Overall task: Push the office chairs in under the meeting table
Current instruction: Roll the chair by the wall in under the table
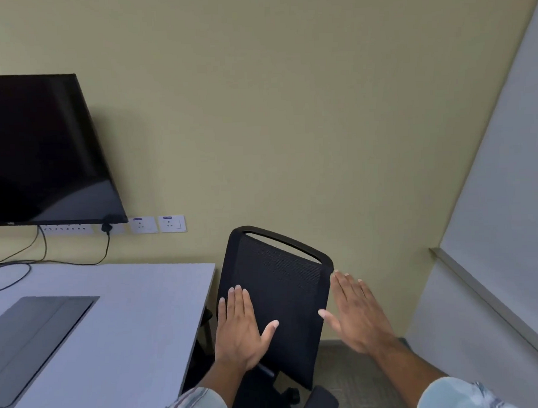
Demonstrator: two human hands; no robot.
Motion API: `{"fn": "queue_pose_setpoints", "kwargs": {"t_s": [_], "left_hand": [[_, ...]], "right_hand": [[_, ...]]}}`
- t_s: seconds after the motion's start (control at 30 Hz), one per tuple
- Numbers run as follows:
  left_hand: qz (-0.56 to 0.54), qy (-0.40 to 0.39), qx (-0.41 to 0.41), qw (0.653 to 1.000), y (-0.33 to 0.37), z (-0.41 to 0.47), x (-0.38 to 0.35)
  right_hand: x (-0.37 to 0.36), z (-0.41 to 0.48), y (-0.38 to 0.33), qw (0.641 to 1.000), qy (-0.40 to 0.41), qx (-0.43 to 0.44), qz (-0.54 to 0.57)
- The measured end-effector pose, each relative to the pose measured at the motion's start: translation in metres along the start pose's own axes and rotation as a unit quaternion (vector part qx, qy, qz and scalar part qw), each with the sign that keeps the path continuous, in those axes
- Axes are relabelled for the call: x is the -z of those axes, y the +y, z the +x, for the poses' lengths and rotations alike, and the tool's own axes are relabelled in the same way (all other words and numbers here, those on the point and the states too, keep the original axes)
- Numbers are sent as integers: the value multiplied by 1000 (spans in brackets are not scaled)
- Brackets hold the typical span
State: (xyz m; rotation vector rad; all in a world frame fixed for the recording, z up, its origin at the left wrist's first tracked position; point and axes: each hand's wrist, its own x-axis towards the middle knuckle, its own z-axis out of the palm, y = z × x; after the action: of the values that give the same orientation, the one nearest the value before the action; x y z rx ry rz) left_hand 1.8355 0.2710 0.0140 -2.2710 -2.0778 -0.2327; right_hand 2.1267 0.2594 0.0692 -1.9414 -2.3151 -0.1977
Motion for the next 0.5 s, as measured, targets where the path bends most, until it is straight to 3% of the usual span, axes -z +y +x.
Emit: {"fn": "queue_pose_setpoints", "kwargs": {"t_s": [0.27, 0.5], "left_hand": [[-15, 7, 39, 999, 16, 65, -5], [-10, -13, 107, 994, 24, 91, -22]], "right_hand": [[-10, 124, 11, 998, -5, 60, 5], [-11, 245, -3, 976, -5, 219, 12]]}}
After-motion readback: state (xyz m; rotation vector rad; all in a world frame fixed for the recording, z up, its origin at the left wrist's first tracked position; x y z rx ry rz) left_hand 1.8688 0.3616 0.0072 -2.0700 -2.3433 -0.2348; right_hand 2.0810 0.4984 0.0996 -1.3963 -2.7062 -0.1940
